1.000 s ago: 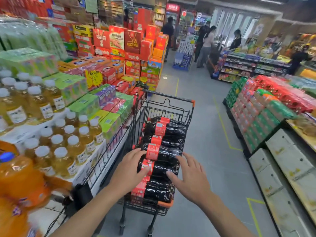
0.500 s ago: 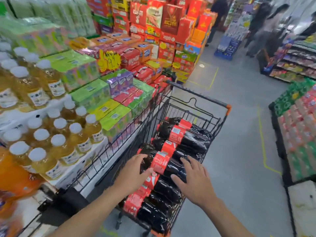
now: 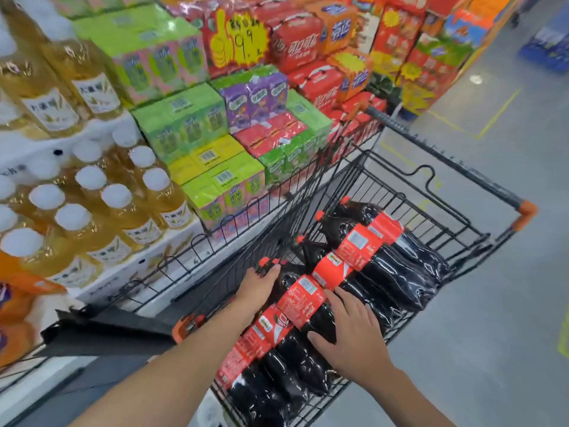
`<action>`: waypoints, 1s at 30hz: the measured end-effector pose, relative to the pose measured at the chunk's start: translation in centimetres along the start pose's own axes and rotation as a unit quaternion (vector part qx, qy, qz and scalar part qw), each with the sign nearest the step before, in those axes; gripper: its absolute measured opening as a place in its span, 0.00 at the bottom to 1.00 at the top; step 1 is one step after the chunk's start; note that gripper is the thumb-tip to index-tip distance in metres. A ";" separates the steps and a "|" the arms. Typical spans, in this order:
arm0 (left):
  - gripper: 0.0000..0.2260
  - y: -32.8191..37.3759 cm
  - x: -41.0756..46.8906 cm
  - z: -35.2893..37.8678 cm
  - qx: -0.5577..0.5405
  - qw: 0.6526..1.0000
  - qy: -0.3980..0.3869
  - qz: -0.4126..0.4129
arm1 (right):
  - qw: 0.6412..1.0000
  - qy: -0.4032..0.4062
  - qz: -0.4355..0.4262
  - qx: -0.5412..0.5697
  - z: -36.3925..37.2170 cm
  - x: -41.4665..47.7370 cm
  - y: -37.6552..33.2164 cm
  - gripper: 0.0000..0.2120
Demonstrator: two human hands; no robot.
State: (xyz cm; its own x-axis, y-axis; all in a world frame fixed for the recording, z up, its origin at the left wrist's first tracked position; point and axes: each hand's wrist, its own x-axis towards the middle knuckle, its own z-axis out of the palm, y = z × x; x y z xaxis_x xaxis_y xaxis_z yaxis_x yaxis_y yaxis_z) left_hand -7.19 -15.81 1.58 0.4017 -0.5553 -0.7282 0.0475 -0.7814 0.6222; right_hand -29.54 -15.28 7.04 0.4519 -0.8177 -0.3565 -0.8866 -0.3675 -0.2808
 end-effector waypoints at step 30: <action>0.14 2.8 5.6 3.8 -0.385 0.919 -0.044 -0.077 | 0.986 -0.073 0.005 0.149 3.9 4.8 4.7 0.66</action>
State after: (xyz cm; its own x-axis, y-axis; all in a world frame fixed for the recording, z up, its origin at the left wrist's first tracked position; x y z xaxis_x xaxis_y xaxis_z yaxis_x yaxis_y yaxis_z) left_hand -8.32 -22.15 -1.86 0.2617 -0.5025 -0.8240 0.7440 -0.4388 0.5039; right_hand -31.20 -19.17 0.52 0.4721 -0.7401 -0.4789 -0.8326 -0.1960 -0.5180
